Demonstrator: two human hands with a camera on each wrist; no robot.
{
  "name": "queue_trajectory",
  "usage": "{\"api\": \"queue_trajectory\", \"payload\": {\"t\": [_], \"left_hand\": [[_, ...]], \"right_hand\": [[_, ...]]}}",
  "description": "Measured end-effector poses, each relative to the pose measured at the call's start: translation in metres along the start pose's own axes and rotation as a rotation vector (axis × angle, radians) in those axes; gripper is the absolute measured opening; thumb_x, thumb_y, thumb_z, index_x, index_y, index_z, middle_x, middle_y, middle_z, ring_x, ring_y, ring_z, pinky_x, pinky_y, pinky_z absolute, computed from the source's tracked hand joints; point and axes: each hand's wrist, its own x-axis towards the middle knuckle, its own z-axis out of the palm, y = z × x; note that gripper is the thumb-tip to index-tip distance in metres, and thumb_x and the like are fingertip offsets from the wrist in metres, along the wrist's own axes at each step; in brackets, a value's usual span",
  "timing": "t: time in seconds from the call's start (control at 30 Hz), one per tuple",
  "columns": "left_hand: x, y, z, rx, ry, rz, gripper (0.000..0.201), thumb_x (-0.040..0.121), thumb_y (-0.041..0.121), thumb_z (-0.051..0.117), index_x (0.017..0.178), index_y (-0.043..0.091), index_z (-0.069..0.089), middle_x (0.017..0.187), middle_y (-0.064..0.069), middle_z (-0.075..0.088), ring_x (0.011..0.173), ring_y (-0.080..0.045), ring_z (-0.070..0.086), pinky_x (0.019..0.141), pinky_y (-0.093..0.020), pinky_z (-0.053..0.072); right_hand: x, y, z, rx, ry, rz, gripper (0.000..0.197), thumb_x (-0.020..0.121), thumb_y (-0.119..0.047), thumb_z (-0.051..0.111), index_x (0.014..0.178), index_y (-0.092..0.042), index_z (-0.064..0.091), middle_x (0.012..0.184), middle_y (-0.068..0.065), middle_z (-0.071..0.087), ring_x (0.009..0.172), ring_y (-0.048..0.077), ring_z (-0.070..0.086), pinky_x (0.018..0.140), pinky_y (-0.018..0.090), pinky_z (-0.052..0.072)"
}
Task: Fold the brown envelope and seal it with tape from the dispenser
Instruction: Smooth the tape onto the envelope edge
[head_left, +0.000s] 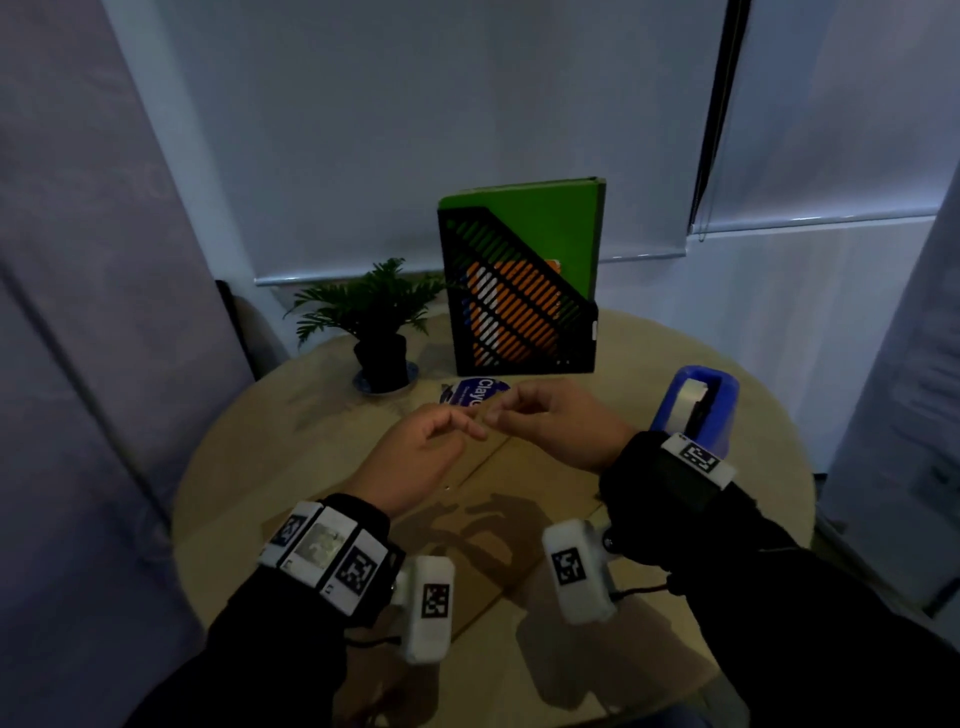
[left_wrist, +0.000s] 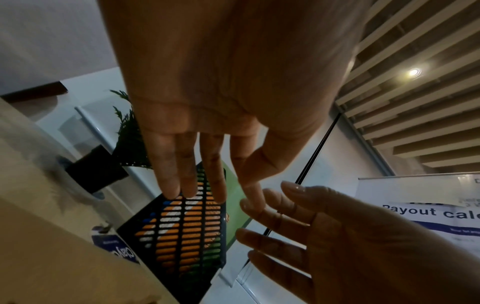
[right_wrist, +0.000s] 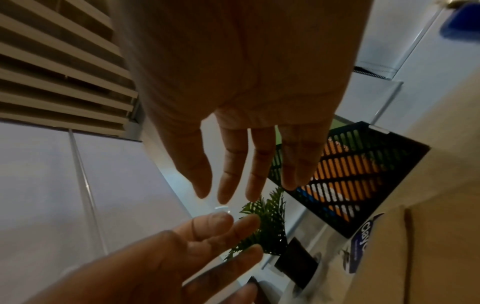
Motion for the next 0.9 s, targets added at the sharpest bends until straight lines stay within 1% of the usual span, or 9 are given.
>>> {"api": "queue_trajectory", "payload": {"t": [0.07,0.17,0.23,0.3,0.37,0.5,0.67,0.8,0.9], "left_hand": [[-0.003,-0.004,-0.006,0.022,0.0,0.003,0.026,0.093,0.005,0.049,0.088,0.024,0.066,0.123,0.008,0.06,0.112,-0.003,0.054,0.086,-0.01,0.038],[-0.007,-0.012,-0.014,0.042,0.001,-0.016,0.026,0.092,0.003,0.048,0.09,0.022,0.066,0.122,0.008,0.06,0.111,-0.003,0.054,0.088,-0.01,0.039],[-0.01,-0.016,-0.019,0.04,0.002,-0.018,0.025,0.091,0.001,0.048,0.092,0.019,0.066,0.117,0.013,0.059,0.106,0.002,0.054,0.083,-0.004,0.038],[-0.012,-0.02,-0.022,0.049,0.007,-0.014,0.026,0.09,-0.002,0.048,0.092,0.018,0.066,0.112,0.015,0.059,0.104,0.0,0.055,0.079,0.0,0.037],[-0.012,-0.024,-0.026,0.06,0.011,-0.016,0.029,0.09,-0.002,0.048,0.088,0.023,0.065,0.115,0.01,0.061,0.109,-0.004,0.054,0.083,-0.002,0.037],[-0.014,-0.031,-0.03,0.062,0.014,-0.027,0.022,0.086,0.013,0.049,0.085,0.03,0.064,0.124,0.002,0.059,0.115,-0.006,0.053,0.089,-0.009,0.036],[-0.011,-0.036,-0.033,0.074,0.017,-0.038,0.03,0.09,0.0,0.048,0.092,0.024,0.065,0.128,0.0,0.058,0.118,-0.011,0.053,0.09,-0.011,0.037],[-0.004,-0.036,-0.033,0.073,0.009,-0.078,0.035,0.09,0.0,0.047,0.095,0.031,0.063,0.125,-0.001,0.06,0.115,-0.014,0.054,0.095,-0.031,0.042],[0.004,-0.038,-0.035,0.103,-0.019,-0.118,0.035,0.092,0.002,0.045,0.101,0.03,0.064,0.125,-0.006,0.061,0.104,-0.015,0.053,0.089,-0.03,0.042]], "right_hand": [[0.003,-0.004,0.008,-0.01,-0.01,-0.019,0.019,0.089,-0.031,0.064,0.091,-0.012,0.069,0.101,0.009,0.071,0.099,0.026,0.065,0.09,0.04,0.051],[0.009,-0.01,0.019,-0.049,-0.024,-0.032,0.018,0.087,-0.032,0.066,0.092,-0.014,0.069,0.098,0.007,0.069,0.095,0.024,0.063,0.085,0.038,0.051],[0.013,-0.012,0.025,-0.091,-0.025,-0.016,0.014,0.085,-0.037,0.066,0.09,-0.024,0.067,0.097,0.0,0.066,0.094,0.017,0.06,0.083,0.033,0.049],[0.018,-0.012,0.03,-0.13,-0.024,-0.003,0.01,0.082,-0.047,0.065,0.082,-0.037,0.063,0.098,-0.006,0.066,0.097,0.013,0.061,0.087,0.036,0.051],[0.022,-0.012,0.034,-0.159,-0.032,-0.006,0.011,0.081,-0.05,0.063,0.077,-0.04,0.062,0.097,-0.009,0.067,0.096,0.012,0.061,0.089,0.041,0.052],[0.026,-0.015,0.041,-0.168,-0.027,-0.058,0.009,0.088,-0.035,0.063,0.082,-0.029,0.064,0.094,-0.006,0.066,0.092,0.011,0.058,0.089,0.042,0.051],[0.031,-0.015,0.046,-0.218,0.003,-0.106,0.008,0.09,-0.03,0.06,0.084,-0.026,0.061,0.098,-0.007,0.061,0.097,0.008,0.054,0.09,0.037,0.048],[0.032,-0.012,0.047,-0.267,0.034,-0.144,0.007,0.092,-0.026,0.057,0.088,-0.022,0.061,0.103,-0.006,0.058,0.1,0.009,0.052,0.092,0.036,0.047],[0.033,-0.007,0.049,-0.28,0.022,-0.132,0.007,0.094,-0.023,0.055,0.089,-0.02,0.06,0.1,-0.007,0.055,0.096,0.008,0.05,0.089,0.031,0.047]]}}
